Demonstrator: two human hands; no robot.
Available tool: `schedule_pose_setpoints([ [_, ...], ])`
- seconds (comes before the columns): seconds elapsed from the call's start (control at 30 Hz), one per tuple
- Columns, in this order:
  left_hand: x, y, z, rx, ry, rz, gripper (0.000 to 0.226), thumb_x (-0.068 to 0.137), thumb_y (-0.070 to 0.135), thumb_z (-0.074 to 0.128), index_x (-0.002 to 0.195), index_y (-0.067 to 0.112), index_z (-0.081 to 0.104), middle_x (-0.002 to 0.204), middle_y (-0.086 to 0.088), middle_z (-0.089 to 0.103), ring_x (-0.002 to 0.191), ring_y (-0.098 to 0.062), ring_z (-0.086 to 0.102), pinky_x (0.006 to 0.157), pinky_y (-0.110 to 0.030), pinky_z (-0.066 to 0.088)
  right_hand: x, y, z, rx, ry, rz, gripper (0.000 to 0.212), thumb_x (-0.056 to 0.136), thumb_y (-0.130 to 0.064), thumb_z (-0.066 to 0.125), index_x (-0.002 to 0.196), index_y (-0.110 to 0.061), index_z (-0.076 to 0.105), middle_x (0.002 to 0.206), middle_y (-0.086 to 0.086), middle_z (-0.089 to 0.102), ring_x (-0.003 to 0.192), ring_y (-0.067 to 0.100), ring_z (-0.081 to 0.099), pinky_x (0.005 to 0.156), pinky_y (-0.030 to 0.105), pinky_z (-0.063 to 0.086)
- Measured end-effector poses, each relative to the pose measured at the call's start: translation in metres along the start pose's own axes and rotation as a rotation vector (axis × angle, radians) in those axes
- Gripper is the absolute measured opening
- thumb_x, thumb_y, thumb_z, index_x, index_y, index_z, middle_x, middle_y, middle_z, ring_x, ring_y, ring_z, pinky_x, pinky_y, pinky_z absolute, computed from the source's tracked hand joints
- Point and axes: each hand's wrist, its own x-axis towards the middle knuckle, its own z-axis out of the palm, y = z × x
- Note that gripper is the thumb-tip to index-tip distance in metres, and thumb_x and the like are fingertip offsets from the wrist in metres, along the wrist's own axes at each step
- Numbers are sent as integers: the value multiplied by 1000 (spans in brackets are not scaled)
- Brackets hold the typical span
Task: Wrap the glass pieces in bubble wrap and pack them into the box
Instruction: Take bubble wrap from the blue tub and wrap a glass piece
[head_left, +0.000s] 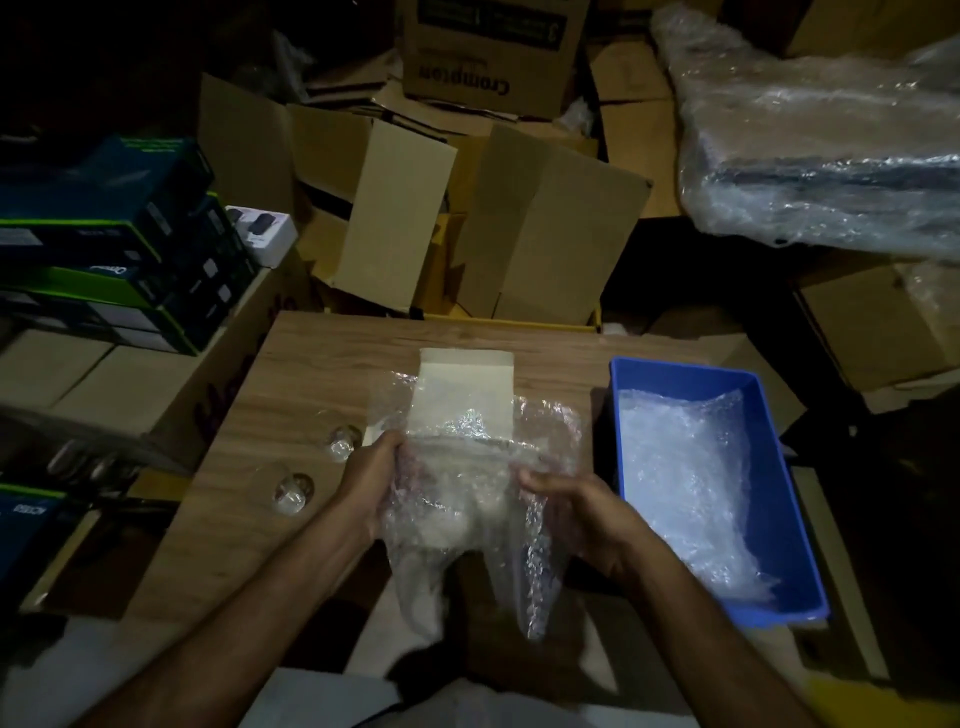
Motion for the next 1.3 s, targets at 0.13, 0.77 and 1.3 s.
schedule_pose_setpoints([
  [0.13,3,-3,-10,0,-85,-8,32,99,32,57,86,9,75,72,-9,78,55,-22,73,45,-23,52,5,-6,2,93,152,-142,41,80,-19,82,118,-11,68,104,7,79,93,25,78,70,34,63],
  [0.77,21,9,-56,175,-441,347,44,102,16,52,146,17,51,107,-5,78,102,-13,69,87,-22,52,8,-15,-39,-361,220,-448,30,90,-8,74,114,-26,77,111,-4,78,97,6,74,75,17,58],
  [1.3,34,12,-61,766,-296,702,8,82,21,84,78,27,79,107,0,66,105,-12,59,89,-16,45,11,-40,-53,-1105,346,-582,20,81,-29,85,66,-26,72,64,-12,70,67,1,65,64,21,48],
])
